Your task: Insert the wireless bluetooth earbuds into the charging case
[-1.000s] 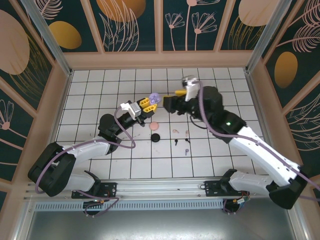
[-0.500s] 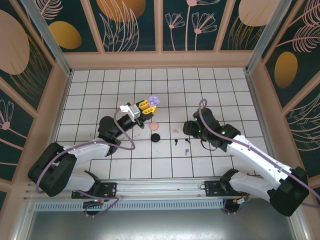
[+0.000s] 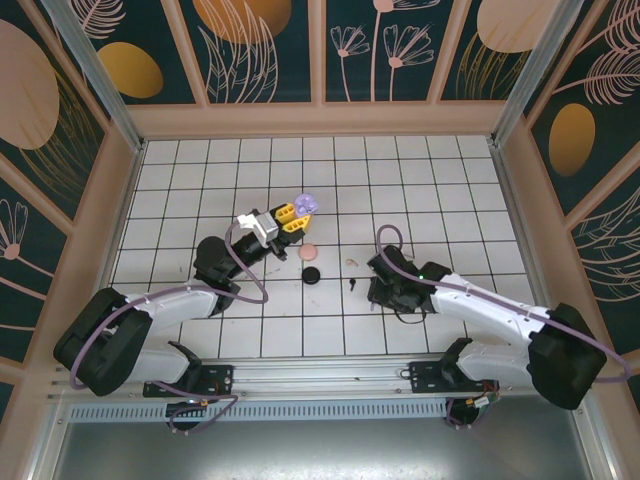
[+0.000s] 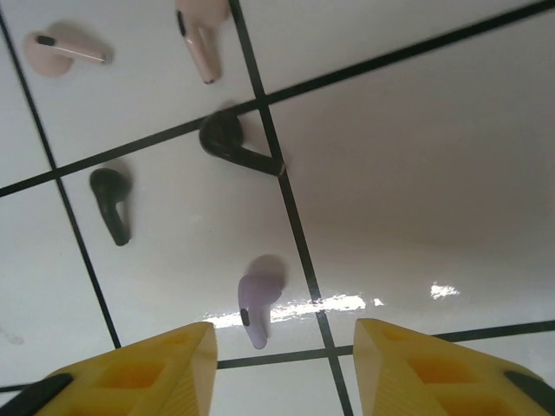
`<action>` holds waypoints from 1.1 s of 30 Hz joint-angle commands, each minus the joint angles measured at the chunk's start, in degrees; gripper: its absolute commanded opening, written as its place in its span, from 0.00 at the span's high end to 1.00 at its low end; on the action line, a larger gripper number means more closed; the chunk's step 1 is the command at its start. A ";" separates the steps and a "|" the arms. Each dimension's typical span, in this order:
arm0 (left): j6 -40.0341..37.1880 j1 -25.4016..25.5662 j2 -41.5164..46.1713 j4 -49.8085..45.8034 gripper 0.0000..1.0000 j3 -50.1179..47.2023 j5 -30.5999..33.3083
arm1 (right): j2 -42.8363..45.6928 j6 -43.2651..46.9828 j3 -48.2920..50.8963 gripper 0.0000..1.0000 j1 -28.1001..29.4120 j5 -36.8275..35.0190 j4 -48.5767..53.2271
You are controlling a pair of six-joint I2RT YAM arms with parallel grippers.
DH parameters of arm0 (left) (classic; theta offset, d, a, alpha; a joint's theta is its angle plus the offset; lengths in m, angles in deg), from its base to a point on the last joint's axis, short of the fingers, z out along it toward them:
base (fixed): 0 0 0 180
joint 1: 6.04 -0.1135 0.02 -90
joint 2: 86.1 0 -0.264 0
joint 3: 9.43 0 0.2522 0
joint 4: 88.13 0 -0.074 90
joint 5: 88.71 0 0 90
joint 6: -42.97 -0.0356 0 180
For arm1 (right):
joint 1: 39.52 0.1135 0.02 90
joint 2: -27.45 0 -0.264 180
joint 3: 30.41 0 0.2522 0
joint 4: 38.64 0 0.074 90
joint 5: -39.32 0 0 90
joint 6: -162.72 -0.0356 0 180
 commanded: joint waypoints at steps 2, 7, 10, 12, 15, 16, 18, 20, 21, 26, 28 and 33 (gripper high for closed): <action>1.60 0.41 0.38 4.38 1.00 -0.93 0.56 | -3.53 -6.02 -0.82 0.57 1.59 -2.00 -0.92; 2.47 0.36 -0.64 6.19 1.00 -1.35 0.60 | -7.45 -6.65 -3.15 0.59 2.36 -3.10 -1.02; 2.79 0.41 -1.19 7.15 1.00 -1.43 0.54 | -9.61 -6.37 -4.52 0.60 2.52 -3.36 -0.82; 2.93 0.36 -1.58 7.69 1.00 -1.43 0.49 | -10.72 -6.32 -5.12 0.61 2.61 -3.37 -0.82; 3.04 0.41 -2.01 8.39 1.00 -1.41 0.28 | -12.20 -6.27 -5.74 0.61 2.94 -3.10 -1.10; 3.10 0.37 -2.21 8.61 1.00 -1.43 0.25 | -12.69 -6.27 -6.02 0.61 3.11 -3.05 -1.10; 3.15 0.38 -2.35 8.98 1.00 -1.44 0.16 | -13.63 -6.28 -6.39 0.61 3.51 -3.01 -1.13; 3.17 0.33 -2.53 9.24 1.00 -1.49 0.16 | -14.49 -6.35 -6.66 0.62 3.90 -3.05 -1.11; 3.25 0.34 -2.57 9.33 1.00 -1.51 0.14 | -14.89 -6.36 -6.75 0.62 4.03 -3.03 -1.08; 3.54 0.40 -2.79 9.86 1.00 -1.61 -0.01 | -16.55 -6.72 -6.74 0.63 4.65 -3.23 -1.36; 3.57 0.40 -2.73 9.86 1.00 -1.61 -0.10 | -16.84 -6.72 -6.66 0.64 4.65 -3.57 -1.44; 3.77 0.38 -2.61 9.87 1.00 -1.70 -0.10 | -17.51 -6.22 -7.00 0.65 4.57 -4.57 -1.35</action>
